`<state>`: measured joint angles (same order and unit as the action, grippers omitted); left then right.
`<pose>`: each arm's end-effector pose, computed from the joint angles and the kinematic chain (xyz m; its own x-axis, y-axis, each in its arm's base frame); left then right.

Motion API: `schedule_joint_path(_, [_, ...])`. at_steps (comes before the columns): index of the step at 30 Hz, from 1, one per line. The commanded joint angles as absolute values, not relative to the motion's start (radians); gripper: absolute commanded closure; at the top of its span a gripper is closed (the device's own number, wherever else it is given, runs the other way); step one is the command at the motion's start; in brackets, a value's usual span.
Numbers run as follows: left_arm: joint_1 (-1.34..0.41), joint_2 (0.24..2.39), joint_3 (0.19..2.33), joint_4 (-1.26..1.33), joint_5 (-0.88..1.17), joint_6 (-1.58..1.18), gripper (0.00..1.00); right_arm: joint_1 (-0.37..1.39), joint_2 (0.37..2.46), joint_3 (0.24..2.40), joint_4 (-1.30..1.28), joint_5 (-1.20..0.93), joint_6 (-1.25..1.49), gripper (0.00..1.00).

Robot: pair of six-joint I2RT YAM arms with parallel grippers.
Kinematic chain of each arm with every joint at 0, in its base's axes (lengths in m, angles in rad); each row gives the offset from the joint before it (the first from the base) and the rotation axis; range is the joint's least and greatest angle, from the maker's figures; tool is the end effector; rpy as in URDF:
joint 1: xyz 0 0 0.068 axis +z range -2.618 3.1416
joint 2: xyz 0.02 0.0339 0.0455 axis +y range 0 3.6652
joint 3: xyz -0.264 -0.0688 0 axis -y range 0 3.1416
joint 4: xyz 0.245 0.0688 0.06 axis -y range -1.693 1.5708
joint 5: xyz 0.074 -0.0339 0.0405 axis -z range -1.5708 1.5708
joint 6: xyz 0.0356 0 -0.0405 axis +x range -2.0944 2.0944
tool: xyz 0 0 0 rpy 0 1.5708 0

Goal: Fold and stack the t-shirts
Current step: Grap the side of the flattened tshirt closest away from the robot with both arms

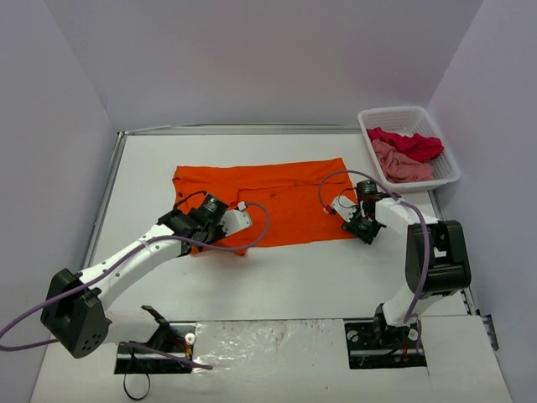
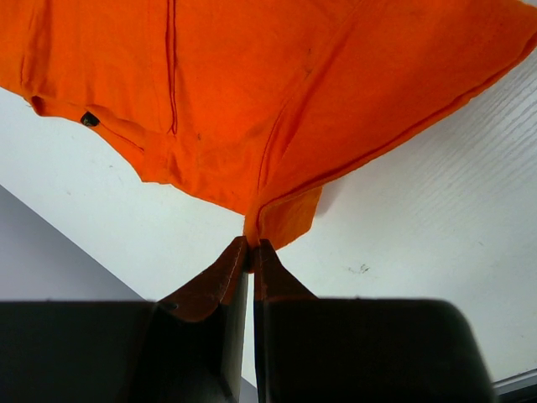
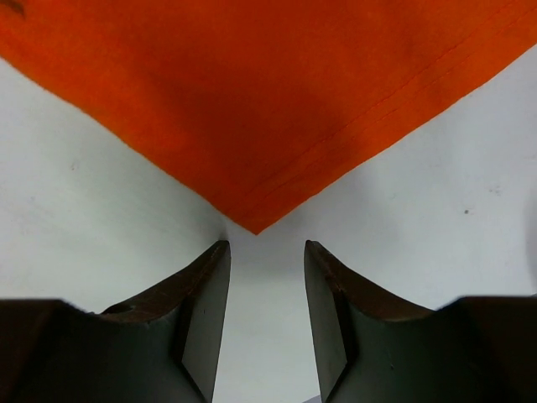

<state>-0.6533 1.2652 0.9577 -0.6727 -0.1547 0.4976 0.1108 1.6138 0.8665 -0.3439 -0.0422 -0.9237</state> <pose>0.2043 -0.1494 0.2576 -0.3255 0.8430 -0.4282 0.7827 0.4943 0.3783 0.3004 0.0349 0.1575 -0.4280 -0.8497 -0.3080 -0.7818 0.5191 -0.3456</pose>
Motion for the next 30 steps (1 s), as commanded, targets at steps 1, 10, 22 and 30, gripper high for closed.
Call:
schedule_joint_path(1, [-0.644,1.246,0.979,-0.684,-0.156,0.492,0.98,0.129,1.647,0.88,-0.31,-0.034,-0.911,0.63])
schedule_joint_path(10, [-0.632,1.247,0.98,-0.686,-0.15,0.491,0.98,0.166,1.67,0.894,-0.308,-0.035,-0.891,0.64])
schedule_joint_path(22, [-0.626,1.238,0.974,-0.69,-0.144,0.489,0.98,0.17,1.735,0.916,-0.308,-0.035,-0.879,0.89])
schedule_joint_path(30, [-0.624,1.229,0.983,-0.693,-0.152,0.492,0.98,0.17,1.741,0.911,-0.308,-0.028,-0.861,1.0])
